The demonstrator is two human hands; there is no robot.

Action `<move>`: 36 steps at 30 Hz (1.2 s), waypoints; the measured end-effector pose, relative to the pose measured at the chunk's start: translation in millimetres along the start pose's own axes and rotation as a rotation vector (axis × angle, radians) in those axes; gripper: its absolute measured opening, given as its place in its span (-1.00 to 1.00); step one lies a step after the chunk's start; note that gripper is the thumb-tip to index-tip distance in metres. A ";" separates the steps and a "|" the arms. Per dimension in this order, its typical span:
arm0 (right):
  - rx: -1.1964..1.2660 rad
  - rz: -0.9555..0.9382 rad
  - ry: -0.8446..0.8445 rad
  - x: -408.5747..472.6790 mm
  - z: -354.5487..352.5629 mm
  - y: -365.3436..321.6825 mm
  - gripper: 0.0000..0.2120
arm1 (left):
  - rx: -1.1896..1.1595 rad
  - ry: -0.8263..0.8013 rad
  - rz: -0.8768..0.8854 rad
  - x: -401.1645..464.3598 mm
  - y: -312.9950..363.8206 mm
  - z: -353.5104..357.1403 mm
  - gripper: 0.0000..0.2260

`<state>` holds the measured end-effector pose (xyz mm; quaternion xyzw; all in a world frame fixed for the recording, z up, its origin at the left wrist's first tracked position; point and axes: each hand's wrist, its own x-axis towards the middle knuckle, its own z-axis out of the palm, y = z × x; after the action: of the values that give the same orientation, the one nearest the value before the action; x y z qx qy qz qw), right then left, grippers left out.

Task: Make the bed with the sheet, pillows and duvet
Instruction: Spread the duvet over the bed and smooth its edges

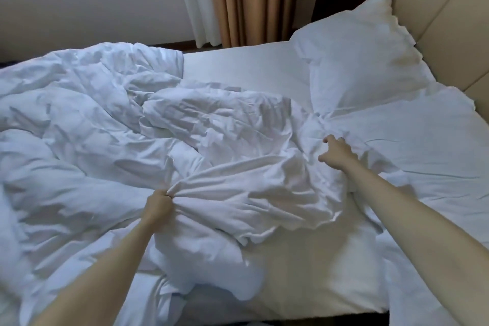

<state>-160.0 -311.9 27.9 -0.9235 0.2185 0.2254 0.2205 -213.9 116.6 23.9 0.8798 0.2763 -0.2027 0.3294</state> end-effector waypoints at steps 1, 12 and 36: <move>-0.036 0.014 0.007 6.4 0.0 -2.6 -0.41 | 0.071 0.002 0.001 -0.8 -4.9 1.1 -0.74; -0.412 0.116 -0.059 75.3 11.7 6.4 -0.11 | -0.084 0.038 0.027 20.1 28.2 19.7 -0.66; -0.314 -0.121 0.031 -3.3 34.8 41.0 -0.54 | 0.067 -0.096 0.255 4.5 94.6 80.0 -0.75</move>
<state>-194.3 -326.4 -11.0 -0.9615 0.1280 0.2286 0.0835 -165.8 3.3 9.6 0.9076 0.1393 -0.2102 0.3358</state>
